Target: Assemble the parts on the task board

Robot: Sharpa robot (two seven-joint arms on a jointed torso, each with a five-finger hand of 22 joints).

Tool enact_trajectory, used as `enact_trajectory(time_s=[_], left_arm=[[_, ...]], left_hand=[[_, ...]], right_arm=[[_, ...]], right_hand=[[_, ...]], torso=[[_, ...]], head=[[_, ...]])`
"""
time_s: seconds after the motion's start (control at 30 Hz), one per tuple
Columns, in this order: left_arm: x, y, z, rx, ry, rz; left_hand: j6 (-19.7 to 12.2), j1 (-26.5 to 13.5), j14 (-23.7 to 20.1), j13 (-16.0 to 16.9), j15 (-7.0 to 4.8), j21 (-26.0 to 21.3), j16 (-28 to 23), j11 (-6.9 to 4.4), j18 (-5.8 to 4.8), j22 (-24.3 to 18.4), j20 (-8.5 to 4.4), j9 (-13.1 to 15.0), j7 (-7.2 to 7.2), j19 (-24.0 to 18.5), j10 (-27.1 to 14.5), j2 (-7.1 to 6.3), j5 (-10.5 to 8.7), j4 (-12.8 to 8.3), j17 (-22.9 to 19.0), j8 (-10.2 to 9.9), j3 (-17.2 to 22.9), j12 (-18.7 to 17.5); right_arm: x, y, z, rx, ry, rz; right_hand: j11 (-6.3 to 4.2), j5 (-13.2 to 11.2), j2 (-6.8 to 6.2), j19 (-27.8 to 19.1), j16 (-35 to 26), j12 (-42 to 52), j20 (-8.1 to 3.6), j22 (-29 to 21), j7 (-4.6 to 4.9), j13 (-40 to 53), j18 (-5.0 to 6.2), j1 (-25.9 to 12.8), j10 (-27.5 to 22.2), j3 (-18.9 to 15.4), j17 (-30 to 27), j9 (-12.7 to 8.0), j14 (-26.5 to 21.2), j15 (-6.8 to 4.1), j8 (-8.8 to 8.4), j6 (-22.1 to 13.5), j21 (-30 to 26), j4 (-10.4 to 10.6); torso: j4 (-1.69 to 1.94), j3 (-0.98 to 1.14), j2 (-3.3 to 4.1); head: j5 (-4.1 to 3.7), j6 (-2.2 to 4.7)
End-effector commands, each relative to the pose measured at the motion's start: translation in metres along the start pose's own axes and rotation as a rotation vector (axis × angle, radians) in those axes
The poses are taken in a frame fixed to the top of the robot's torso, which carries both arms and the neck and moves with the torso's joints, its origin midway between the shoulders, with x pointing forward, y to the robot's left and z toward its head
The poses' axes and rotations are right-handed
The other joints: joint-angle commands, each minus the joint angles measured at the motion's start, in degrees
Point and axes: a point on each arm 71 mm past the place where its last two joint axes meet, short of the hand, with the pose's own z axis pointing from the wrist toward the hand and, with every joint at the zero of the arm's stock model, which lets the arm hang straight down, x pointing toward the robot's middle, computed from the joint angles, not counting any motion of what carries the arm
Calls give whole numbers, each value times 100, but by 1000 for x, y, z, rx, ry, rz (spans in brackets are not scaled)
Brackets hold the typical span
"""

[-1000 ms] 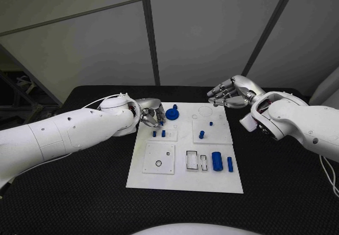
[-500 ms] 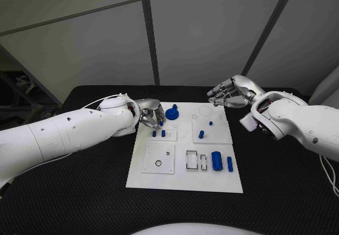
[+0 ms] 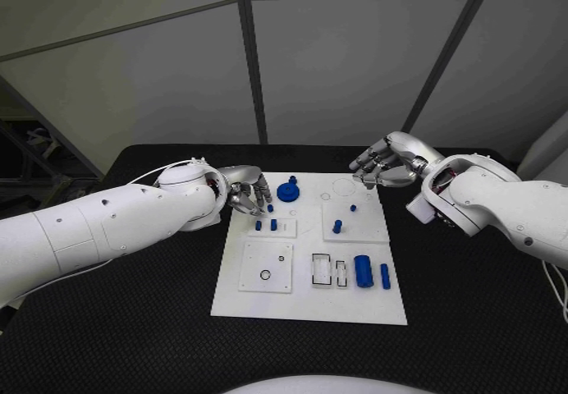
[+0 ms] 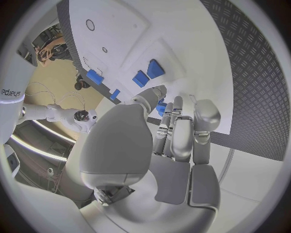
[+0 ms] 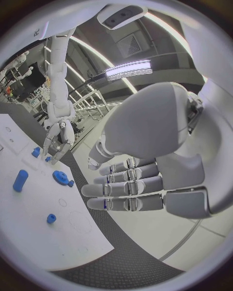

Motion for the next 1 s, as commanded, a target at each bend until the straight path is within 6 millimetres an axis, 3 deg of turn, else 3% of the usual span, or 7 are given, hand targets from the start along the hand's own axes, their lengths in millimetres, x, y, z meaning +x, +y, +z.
enact_trajectory(time_s=[0.03,0.13,0.23,0.33,0.47,0.67,1.0], left_arm=[[-10,3,-6,20,-85,-28],[-17,8,-13,33,-130,-56],[-24,14,-21,40,-168,-111],[-29,22,-31,39,-204,-238],[-34,34,-45,32,-256,-547],[-38,43,-63,95,-287,-977],[-38,34,-74,194,-266,-1134]], left_hand=[[32,-56,-13,8,34,-69,-44,14,-441,-27,-1,16,7,-63,-36,35,-8,5,-57,2,-33,-45],[206,10,-357,4,65,-352,-541,59,-391,-168,16,39,78,-199,-90,74,-4,-23,-998,81,-10,-85],[263,33,-553,1,75,-481,-886,76,-368,-227,29,34,88,-265,-120,83,-5,-35,-1576,96,4,-103],[343,53,-993,-8,97,-1411,-1626,121,-194,-712,45,28,117,-759,-201,90,-6,-50,-2684,113,27,-138],[415,134,-1204,0,108,-1905,-2020,149,-112,-968,54,26,178,-1023,-179,183,1,-81,-3223,129,126,-99],[462,114,-1617,15,135,-2284,-2507,164,-91,-1126,83,17,208,-1415,-152,176,-13,-130,-3582,114,158,22],[630,51,-2055,52,171,-2748,-3061,138,-88,-1393,139,32,171,-1826,-49,243,-23,-154,-3970,193,-94,256]], right_arm=[[3,-1,0,11,52,-219],[4,0,0,4,54,-320],[4,1,1,-6,48,-424],[8,0,0,-14,44,-508],[16,-2,-1,-23,44,-582],[28,-5,-1,-24,52,-652],[43,-8,3,-15,90,-682]], right_hand=[[-110,-153,48,403,447,-26,-216,288,-61,-36,23,73,59,-67,241,7,559,-133,37,102,485,-136],[-133,-191,80,509,1093,-58,-352,643,-124,-99,5,57,119,-95,619,-8,700,-208,10,145,994,-213],[-164,-178,86,479,2675,-143,-383,1031,-92,-185,-6,3,99,-37,1700,-22,724,-207,-61,138,1510,-246],[-137,-184,56,454,3892,-221,-358,1295,-86,-250,-6,-54,19,33,2732,-23,803,-197,-105,119,1839,-235],[-104,-230,-24,632,4901,-272,-304,2239,-62,-338,-103,-97,-49,164,3553,-23,785,-155,-129,51,2708,-237],[-51,-448,-75,843,5631,-301,-248,2975,-17,-382,-204,-143,-154,220,4229,-28,816,-113,-137,-59,3329,-220],[-47,-519,-84,981,6096,-273,-203,3474,-28,-384,-265,-140,-171,286,4651,-17,820,-110,-119,-64,3755,-219]], torso=[[2,0,-2],[2,3,-2],[1,0,0],[-5,0,1],[-3,-4,10],[0,-3,3],[-2,-8,1]], head=[[-6,18],[-43,41],[-101,62],[-143,81],[-199,91],[-218,110],[-208,100]])
